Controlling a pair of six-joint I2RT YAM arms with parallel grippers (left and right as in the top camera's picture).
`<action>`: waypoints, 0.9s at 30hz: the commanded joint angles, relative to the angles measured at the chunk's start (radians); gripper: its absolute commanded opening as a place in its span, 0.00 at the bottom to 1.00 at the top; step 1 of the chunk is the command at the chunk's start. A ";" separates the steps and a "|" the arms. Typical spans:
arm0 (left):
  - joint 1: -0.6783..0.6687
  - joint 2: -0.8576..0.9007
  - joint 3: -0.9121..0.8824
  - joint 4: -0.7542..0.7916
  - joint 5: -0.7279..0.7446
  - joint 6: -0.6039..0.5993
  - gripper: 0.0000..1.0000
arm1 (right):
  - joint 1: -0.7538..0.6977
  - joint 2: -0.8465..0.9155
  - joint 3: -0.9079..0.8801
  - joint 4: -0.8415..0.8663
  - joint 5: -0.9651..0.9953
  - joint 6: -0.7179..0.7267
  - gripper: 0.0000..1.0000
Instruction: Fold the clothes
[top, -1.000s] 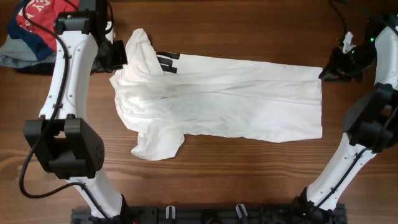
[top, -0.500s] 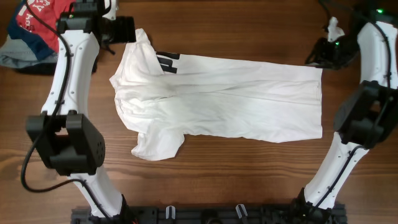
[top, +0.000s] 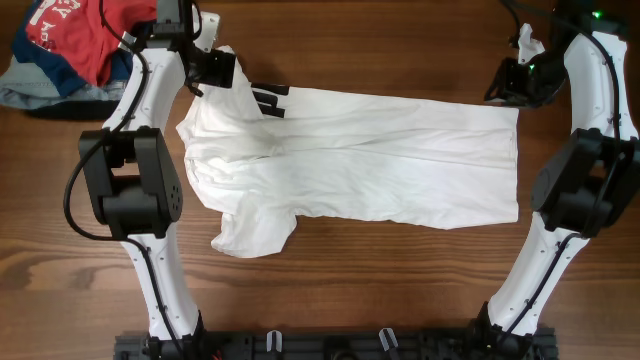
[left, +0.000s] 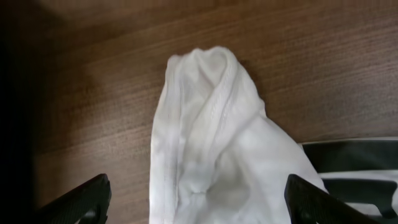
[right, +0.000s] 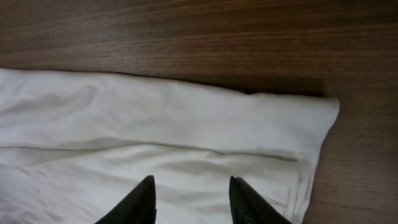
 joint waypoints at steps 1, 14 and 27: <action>0.002 0.064 0.006 0.022 0.002 0.033 0.89 | 0.000 -0.029 -0.003 -0.005 0.010 0.008 0.39; -0.007 0.074 0.006 0.063 0.054 0.030 0.08 | 0.000 -0.029 -0.003 0.002 0.010 0.032 0.38; 0.031 -0.027 0.077 0.069 -0.007 -0.181 0.04 | 0.000 -0.029 -0.003 -0.005 0.011 0.032 0.38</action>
